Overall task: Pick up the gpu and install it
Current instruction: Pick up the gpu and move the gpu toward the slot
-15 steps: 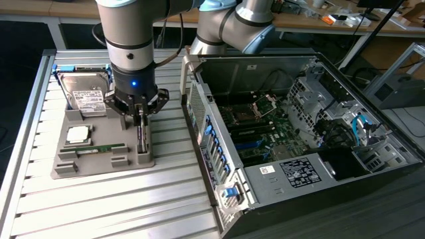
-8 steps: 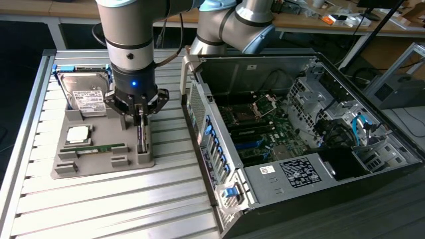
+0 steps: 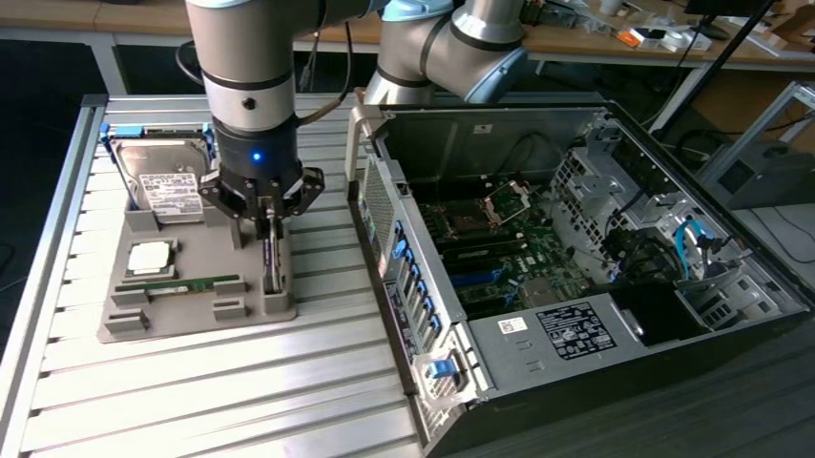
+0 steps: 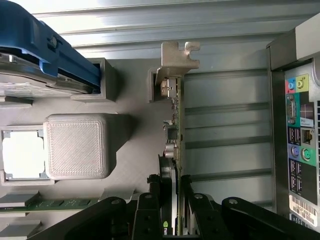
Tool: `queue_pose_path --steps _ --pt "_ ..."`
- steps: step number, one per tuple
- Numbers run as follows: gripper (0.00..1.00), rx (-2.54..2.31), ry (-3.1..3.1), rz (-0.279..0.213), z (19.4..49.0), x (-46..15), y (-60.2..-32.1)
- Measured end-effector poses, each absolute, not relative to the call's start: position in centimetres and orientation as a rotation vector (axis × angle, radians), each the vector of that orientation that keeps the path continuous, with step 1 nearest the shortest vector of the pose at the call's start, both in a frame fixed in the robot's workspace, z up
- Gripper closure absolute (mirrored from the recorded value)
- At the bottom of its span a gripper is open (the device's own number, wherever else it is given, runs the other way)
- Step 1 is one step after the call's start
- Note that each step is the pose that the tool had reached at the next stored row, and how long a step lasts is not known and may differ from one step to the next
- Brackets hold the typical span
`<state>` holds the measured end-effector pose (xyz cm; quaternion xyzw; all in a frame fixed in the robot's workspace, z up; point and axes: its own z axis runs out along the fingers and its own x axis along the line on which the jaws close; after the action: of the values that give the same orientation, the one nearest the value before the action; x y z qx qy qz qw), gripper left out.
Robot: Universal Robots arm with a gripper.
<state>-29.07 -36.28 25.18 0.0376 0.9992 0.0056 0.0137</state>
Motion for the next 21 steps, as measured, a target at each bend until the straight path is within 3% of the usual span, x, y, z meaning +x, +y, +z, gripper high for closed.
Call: queue_pose_path --steps 21 --pt "0.73 0.117 3.112 0.026 27.1 -29.1 -36.3"
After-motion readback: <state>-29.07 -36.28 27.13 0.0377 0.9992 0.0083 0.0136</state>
